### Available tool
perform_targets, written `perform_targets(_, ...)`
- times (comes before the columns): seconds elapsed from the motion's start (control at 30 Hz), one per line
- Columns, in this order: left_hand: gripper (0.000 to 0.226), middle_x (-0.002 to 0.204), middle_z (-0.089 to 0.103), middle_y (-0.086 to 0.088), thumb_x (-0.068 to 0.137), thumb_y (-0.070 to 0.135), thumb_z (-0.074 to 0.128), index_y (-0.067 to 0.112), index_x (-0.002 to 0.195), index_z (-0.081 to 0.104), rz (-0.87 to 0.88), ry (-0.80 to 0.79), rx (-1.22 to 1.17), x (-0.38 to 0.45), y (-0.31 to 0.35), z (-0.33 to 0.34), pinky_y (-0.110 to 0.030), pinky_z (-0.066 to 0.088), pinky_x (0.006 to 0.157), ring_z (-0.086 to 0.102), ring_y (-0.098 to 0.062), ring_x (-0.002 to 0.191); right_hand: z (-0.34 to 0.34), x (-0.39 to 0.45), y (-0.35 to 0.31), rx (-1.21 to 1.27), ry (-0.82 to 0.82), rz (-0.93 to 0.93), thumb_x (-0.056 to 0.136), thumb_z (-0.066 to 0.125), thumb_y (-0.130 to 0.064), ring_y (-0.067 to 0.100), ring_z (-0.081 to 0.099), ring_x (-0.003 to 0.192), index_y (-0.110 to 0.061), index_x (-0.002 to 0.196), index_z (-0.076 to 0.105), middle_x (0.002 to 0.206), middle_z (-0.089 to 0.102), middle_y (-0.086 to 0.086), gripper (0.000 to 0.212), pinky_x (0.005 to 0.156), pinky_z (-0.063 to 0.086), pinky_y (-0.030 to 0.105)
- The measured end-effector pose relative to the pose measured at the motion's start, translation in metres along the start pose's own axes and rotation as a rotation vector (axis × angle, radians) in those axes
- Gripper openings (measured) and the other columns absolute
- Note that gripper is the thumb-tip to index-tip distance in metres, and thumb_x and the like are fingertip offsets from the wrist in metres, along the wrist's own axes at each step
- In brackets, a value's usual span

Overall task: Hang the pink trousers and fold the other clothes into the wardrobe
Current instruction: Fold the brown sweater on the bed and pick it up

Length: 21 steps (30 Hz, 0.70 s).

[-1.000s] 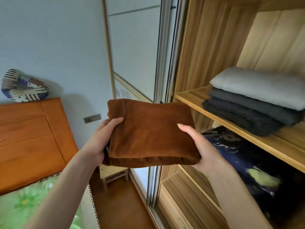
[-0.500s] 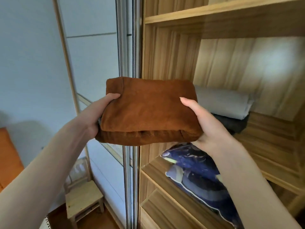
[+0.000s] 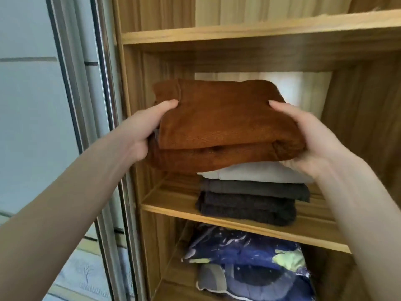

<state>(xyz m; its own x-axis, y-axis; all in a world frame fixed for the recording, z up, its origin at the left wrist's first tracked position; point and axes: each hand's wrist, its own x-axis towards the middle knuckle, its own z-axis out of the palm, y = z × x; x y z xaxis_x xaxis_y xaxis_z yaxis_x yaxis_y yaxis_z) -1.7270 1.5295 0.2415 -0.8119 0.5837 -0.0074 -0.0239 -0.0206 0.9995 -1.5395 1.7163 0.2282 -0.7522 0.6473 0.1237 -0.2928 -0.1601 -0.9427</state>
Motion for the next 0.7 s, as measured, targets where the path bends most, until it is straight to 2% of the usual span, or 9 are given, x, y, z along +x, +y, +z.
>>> perform_targets(0.07, 0.036, 0.109, 0.07, -0.004, 0.089, 0.05, 0.078, 0.028, 0.113, 0.065, 0.001, -0.08, 0.008, 0.021, 0.006, 0.007, -0.038, 0.056, 0.071, 0.069, -0.024, 0.099, -0.002, 0.005, -0.003, -0.015, 0.066, -0.007, 0.093, 0.073, -0.036, 0.025, 0.078, 0.094, -0.018, 0.126, 0.068, 0.109, 0.079, 0.009, 0.038, 0.075, 0.065, 0.04)
perform_targets(0.17, 0.026, 0.098, 0.067, -0.003, 0.093, 0.047, 0.074, 0.025, 0.103, 0.063, -0.029, -0.169, 0.009, 0.044, 0.011, 0.022, -0.034, 0.052, 0.061, 0.066, -0.021, 0.088, -0.008, 0.009, -0.009, -0.109, 0.161, -0.02, 0.093, 0.071, -0.042, 0.023, 0.078, 0.095, -0.02, 0.127, 0.069, 0.114, 0.078, 0.008, 0.041, 0.077, 0.065, 0.039)
perform_targets(0.27, 0.046, 0.103, 0.068, -0.004, 0.093, 0.046, 0.075, 0.022, 0.131, 0.063, -0.049, -0.276, -0.024, 0.061, 0.013, 0.04, -0.03, 0.055, 0.052, 0.068, -0.022, 0.088, -0.017, 0.009, -0.018, -0.201, 0.231, -0.032, 0.094, 0.067, -0.046, 0.02, 0.078, 0.084, -0.022, 0.122, 0.07, 0.105, 0.08, 0.006, 0.037, 0.069, 0.065, 0.036)
perform_targets(0.33, 0.049, 0.108, 0.069, -0.007, 0.093, 0.046, 0.075, 0.02, 0.133, 0.063, -0.061, -0.319, -0.037, 0.071, 0.013, 0.052, -0.033, 0.058, 0.053, 0.07, -0.025, 0.091, -0.024, 0.01, -0.026, -0.242, 0.271, -0.026, 0.095, 0.065, -0.047, 0.019, 0.078, 0.078, -0.022, 0.119, 0.07, 0.096, 0.08, 0.005, 0.035, 0.067, 0.065, 0.035)
perform_targets(0.4, 0.034, 0.106, 0.07, -0.009, 0.095, 0.045, 0.073, 0.019, 0.117, 0.066, -0.084, -0.358, -0.023, 0.08, 0.013, 0.063, -0.037, 0.057, 0.058, 0.07, -0.026, 0.089, -0.032, 0.015, -0.031, -0.311, 0.301, 0.007, 0.096, 0.064, -0.048, 0.021, 0.078, 0.082, -0.021, 0.121, 0.068, 0.101, 0.08, 0.007, 0.037, 0.07, 0.065, 0.035)
perform_targets(0.43, 0.035, 0.109, 0.07, -0.01, 0.097, 0.045, 0.071, 0.019, 0.119, 0.066, -0.09, -0.372, 0.001, 0.084, 0.011, 0.068, -0.038, 0.056, 0.061, 0.07, -0.026, 0.09, -0.036, 0.018, -0.031, -0.365, 0.326, 0.033, 0.096, 0.064, -0.049, 0.022, 0.078, 0.084, -0.02, 0.123, 0.067, 0.104, 0.08, 0.009, 0.04, 0.07, 0.064, 0.034)
perform_targets(0.53, 0.072, 0.142, 0.06, -0.012, 0.099, 0.054, 0.063, 0.013, 0.155, 0.044, 0.007, -0.332, 0.261, 0.101, -0.003, 0.076, -0.036, 0.052, 0.079, 0.063, -0.03, 0.116, -0.048, 0.029, -0.019, -0.552, 0.427, 0.11, 0.094, 0.067, -0.052, 0.027, 0.076, 0.096, -0.016, 0.135, 0.061, 0.112, 0.076, 0.012, 0.055, 0.073, 0.061, 0.034)
perform_targets(0.63, 0.097, 0.161, 0.04, -0.015, 0.096, 0.072, 0.051, 0.01, 0.164, 0.02, 0.14, -0.227, 0.602, 0.12, -0.021, 0.074, -0.037, 0.046, 0.098, 0.048, -0.035, 0.14, -0.056, 0.036, -0.01, -0.777, 0.459, 0.004, 0.099, 0.064, -0.046, 0.026, 0.062, 0.122, -0.018, 0.155, 0.042, 0.144, 0.059, 0.009, 0.067, 0.093, 0.051, 0.031)
perform_targets(0.7, 0.097, 0.171, 0.019, -0.016, 0.096, 0.074, 0.047, 0.019, 0.167, 0.009, 0.202, -0.167, 0.77, 0.13, -0.024, 0.073, -0.047, 0.036, 0.119, 0.029, -0.039, 0.152, -0.059, 0.038, -0.017, -0.977, 0.44, -0.16, 0.104, 0.059, -0.036, 0.025, 0.046, 0.142, -0.024, 0.161, 0.031, 0.159, 0.043, 0.004, 0.065, 0.106, 0.041, 0.031)
